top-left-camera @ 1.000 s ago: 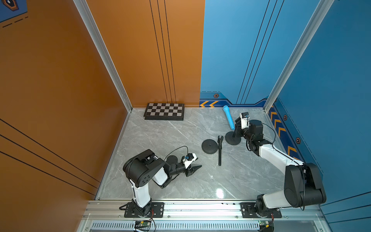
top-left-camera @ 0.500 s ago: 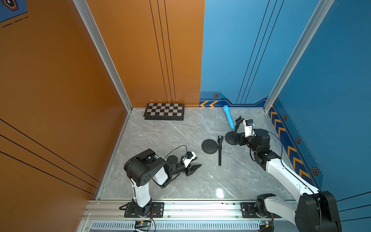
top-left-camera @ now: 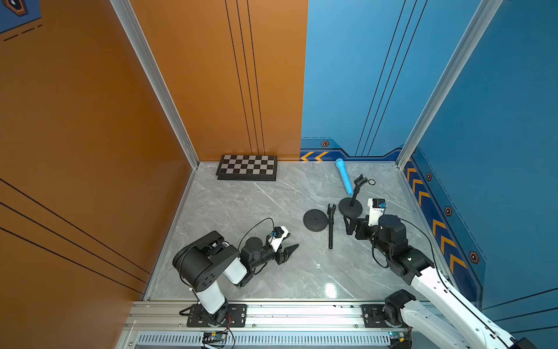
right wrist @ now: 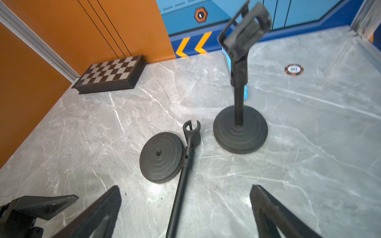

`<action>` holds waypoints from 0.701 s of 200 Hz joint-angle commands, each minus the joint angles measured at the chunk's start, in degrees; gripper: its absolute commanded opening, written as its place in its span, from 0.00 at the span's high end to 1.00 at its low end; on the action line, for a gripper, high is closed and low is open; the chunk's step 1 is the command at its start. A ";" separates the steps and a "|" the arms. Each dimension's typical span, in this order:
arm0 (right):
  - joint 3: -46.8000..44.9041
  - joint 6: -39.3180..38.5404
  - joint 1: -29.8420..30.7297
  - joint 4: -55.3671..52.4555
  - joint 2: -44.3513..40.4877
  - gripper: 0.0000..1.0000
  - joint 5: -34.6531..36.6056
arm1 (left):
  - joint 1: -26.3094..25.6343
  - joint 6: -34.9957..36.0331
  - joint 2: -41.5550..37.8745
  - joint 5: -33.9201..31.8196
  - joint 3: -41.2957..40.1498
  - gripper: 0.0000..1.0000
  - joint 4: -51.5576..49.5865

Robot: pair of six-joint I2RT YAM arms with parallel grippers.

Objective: Assemble a microphone stand
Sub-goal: Place the microphone stand at the center of the board, then pick up the microphone stand pole from the center of the board.

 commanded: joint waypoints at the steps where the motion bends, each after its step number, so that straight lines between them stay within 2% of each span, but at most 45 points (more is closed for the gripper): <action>1: 1.75 7.15 4.38 -8.61 5.49 0.03 6.05 | 0.83 -1.40 -1.88 -6.23 -2.01 0.27 0.06; 9: 2.15 7.87 6.29 -8.42 7.36 0.04 8.65 | 1.26 -2.07 -2.37 -7.18 -2.65 0.16 0.13; 13: 2.33 8.51 6.87 -8.48 8.25 0.06 9.49 | 1.60 -2.53 -2.57 -7.78 -2.99 0.03 0.03; 15: 2.51 8.78 7.02 -8.50 8.77 0.07 9.83 | 1.70 -2.77 -2.66 -8.09 -3.10 0.00 0.00; 47: 6.90 10.81 8.17 -9.71 17.17 0.15 9.00 | 4.94 -10.96 -2.91 -13.81 -5.68 0.02 -0.44; 69: 11.20 10.38 8.90 -11.22 24.39 0.18 8.80 | 5.99 -9.80 -2.53 -10.19 -5.91 0.02 -0.64; 99: 16.88 10.14 10.10 -9.98 33.28 0.25 8.12 | 5.98 -12.26 -1.57 -12.80 -5.84 0.02 -0.70; 140: 23.69 10.64 9.69 -9.97 42.37 0.38 14.12 | 5.92 -14.23 -1.72 -13.12 -5.96 0.02 -0.86</action>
